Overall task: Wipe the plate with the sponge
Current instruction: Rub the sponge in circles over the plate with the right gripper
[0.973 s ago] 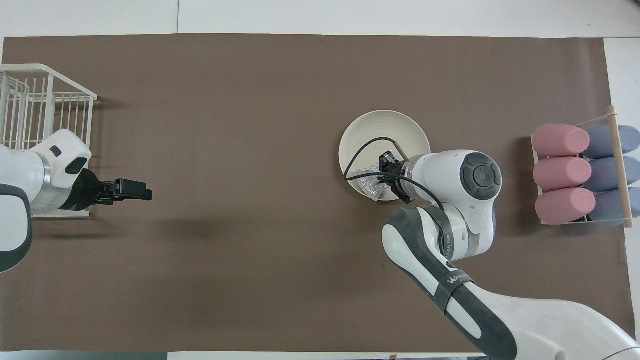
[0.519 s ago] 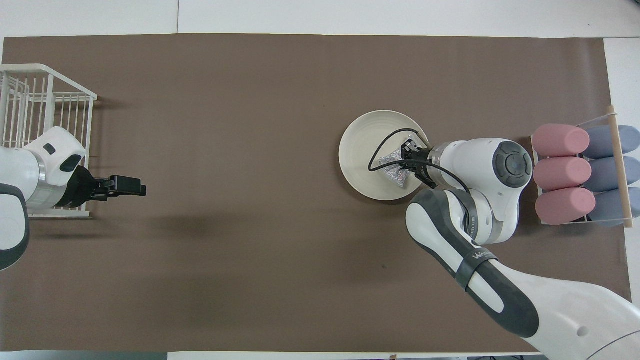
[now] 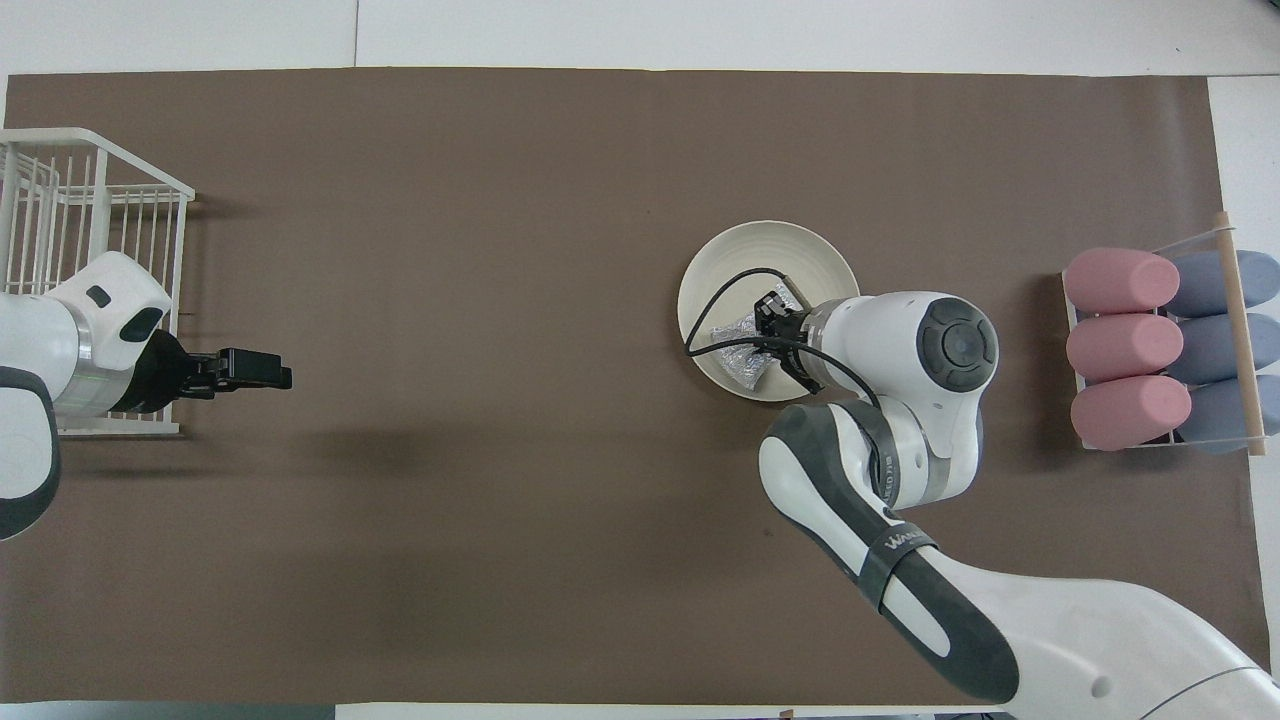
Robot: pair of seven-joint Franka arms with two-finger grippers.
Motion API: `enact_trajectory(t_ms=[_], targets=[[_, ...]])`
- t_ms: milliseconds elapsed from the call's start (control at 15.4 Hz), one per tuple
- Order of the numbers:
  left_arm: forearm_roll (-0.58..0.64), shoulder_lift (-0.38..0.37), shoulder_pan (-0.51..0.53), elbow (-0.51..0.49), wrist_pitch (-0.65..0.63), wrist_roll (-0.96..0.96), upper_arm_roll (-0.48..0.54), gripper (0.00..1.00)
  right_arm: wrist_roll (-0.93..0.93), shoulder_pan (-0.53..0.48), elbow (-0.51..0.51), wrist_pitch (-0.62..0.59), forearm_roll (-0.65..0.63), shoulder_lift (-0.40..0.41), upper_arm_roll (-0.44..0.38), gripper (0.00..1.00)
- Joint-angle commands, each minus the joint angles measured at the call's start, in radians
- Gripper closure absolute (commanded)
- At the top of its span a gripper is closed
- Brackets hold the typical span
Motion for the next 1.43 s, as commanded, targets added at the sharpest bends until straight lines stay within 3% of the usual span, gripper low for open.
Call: enact_trajectory(t_ms=[0, 65, 130, 195, 259, 324, 649, 778, 843, 973, 1168, 1362], targets=[[0.023, -0.002, 0.006, -0.009, 0.024, -0.017, -0.007, 0.0, 0.01, 0.001, 0.002, 0.033, 0.025, 0.039, 0.005, 1.0], [0.021, -0.002, 0.006, -0.009, 0.031, -0.017, -0.007, 0.0, -0.023, -0.007, 0.002, 0.033, 0.025, 0.04, 0.004, 1.0], [0.023, -0.002, 0.006, -0.009, 0.036, -0.017, -0.007, 0.14, -0.074, -0.031, 0.002, 0.035, 0.025, 0.04, 0.004, 1.0], [0.023, -0.002, 0.006, -0.009, 0.036, -0.019, -0.007, 0.58, -0.118, -0.057, 0.002, 0.035, 0.025, 0.043, 0.004, 1.0], [0.023, -0.002, 0.006, -0.009, 0.036, -0.022, -0.007, 0.77, -0.178, -0.086, 0.003, 0.035, 0.025, 0.046, 0.002, 1.0], [0.023, 0.0, 0.006, -0.009, 0.036, -0.022, -0.007, 0.77, -0.236, -0.112, 0.003, 0.033, 0.025, 0.046, 0.004, 1.0], [0.021, 0.0, 0.006, -0.008, 0.039, -0.025, -0.007, 0.76, -0.22, -0.099, 0.0, 0.025, 0.025, 0.043, 0.005, 1.0], [0.021, 0.0, 0.006, -0.008, 0.039, -0.025, -0.007, 0.69, -0.116, -0.039, -0.003, 0.025, 0.025, 0.039, 0.005, 1.0], [0.021, 0.0, 0.006, -0.008, 0.039, -0.025, -0.007, 0.61, -0.067, -0.012, -0.003, 0.025, 0.025, 0.039, 0.005, 1.0], [0.023, 0.001, 0.006, -0.006, 0.044, -0.023, -0.009, 0.0, -0.04, -0.004, -0.001, 0.021, 0.025, 0.037, 0.005, 1.0], [0.021, 0.006, 0.006, -0.004, 0.047, -0.023, -0.009, 0.0, -0.034, -0.01, 0.019, -0.028, 0.025, 0.014, 0.004, 1.0], [0.021, 0.006, 0.006, -0.004, 0.048, -0.023, -0.009, 0.0, 0.042, -0.016, 0.146, -0.247, 0.024, -0.024, -0.003, 1.0]])
